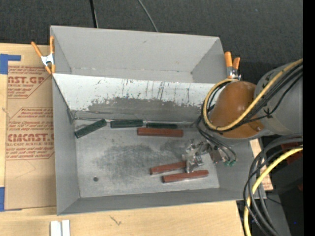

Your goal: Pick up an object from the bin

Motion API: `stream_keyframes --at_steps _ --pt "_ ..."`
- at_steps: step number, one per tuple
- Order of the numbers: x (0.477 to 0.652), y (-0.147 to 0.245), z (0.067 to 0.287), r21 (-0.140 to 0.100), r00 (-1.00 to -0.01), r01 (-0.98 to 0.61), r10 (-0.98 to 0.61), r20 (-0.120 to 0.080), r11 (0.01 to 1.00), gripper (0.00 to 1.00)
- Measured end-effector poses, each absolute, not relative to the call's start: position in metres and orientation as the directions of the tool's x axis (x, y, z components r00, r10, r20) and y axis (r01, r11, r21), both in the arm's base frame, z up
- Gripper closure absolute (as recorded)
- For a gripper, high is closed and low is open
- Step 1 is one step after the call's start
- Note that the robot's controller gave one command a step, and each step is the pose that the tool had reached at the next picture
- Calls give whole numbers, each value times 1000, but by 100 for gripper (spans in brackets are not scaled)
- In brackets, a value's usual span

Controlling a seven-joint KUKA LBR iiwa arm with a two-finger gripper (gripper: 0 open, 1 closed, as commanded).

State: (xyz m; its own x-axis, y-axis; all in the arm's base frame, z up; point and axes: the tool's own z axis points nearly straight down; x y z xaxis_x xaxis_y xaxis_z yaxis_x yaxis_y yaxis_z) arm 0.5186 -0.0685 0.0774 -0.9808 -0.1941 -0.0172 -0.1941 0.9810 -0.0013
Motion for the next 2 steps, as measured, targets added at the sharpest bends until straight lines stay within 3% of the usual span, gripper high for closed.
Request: stream_keyframes --at_steps 2 --pt "518 -68 79 -1 -981 -195 -195 -15 981 100"
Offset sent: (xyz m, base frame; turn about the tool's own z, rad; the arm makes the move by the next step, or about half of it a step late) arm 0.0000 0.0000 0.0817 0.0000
